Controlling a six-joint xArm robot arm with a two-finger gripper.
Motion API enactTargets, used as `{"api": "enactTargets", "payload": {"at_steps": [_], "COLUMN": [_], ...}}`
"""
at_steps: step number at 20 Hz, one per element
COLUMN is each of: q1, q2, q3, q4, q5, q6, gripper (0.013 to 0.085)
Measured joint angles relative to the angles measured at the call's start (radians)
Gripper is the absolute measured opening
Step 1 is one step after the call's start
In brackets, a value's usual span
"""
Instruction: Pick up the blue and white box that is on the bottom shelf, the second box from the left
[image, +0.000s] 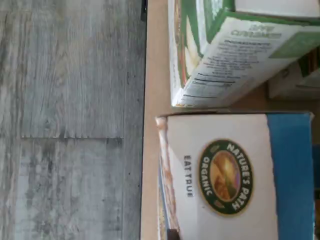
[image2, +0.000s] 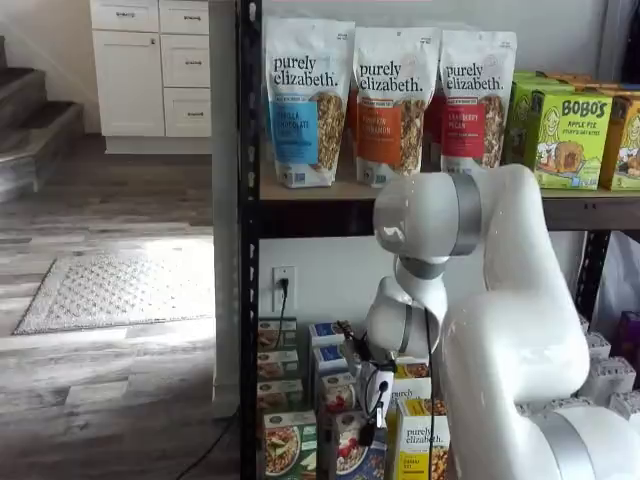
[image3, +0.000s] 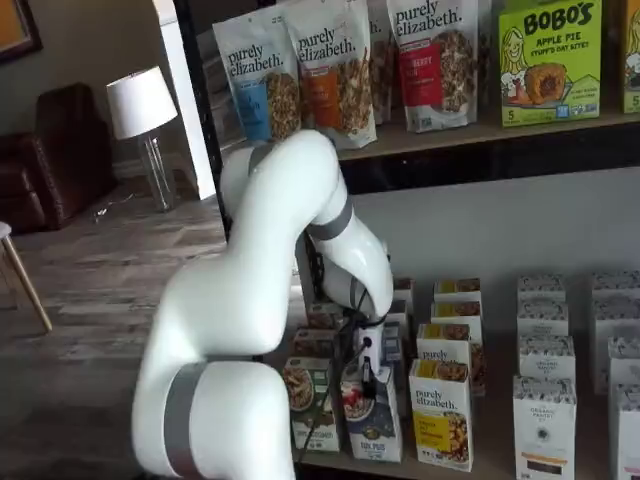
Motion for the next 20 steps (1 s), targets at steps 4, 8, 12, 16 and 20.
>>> {"api": "enactTargets", "payload": {"at_steps": [4, 8, 12, 16, 20], "q1": [0.009, 0.017, 0.029, 0.045, 0.064], "q2": [-0.039, -0.088, -0.172, -0.255, -0.349], "q3": [0.070, 0.150, 0.272, 0.379, 0.491], "q4": [0.011, 0.060, 0.123, 0.153, 0.127], "q5": [-0.043, -0.079, -0.108, -0.119, -0.141], "q6": [-0.007, -0.049, -0.100, -0.117, -0.078], "gripper": [0.0450, 0.0450, 0.0450, 0.0450, 0.0450]}}
